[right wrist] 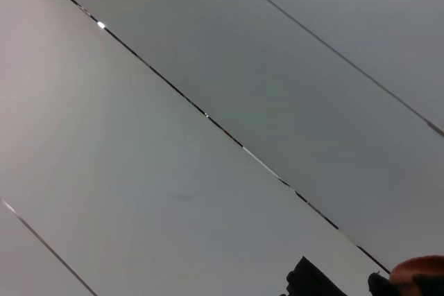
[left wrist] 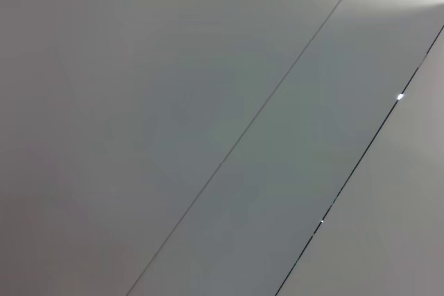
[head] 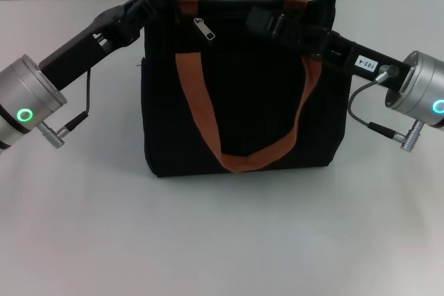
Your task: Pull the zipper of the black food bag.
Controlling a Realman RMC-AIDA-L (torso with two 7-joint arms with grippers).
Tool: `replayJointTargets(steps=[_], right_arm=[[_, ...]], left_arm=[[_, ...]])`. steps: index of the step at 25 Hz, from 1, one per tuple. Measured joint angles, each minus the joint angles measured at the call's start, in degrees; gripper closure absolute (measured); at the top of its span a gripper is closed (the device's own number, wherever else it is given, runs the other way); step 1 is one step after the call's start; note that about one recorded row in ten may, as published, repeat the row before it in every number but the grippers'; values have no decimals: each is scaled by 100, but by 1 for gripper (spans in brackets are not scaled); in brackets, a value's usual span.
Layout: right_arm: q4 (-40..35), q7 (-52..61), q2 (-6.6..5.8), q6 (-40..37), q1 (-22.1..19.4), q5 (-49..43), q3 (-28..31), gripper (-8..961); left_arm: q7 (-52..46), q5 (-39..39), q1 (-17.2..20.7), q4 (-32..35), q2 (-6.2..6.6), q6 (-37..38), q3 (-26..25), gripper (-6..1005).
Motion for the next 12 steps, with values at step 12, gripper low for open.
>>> replayJointTargets(steps=[12], right_arm=[[352,-179,12,438,255,7,-17,253]], left_arm=[[-17,34,-89,-8,2,14,26,978]])
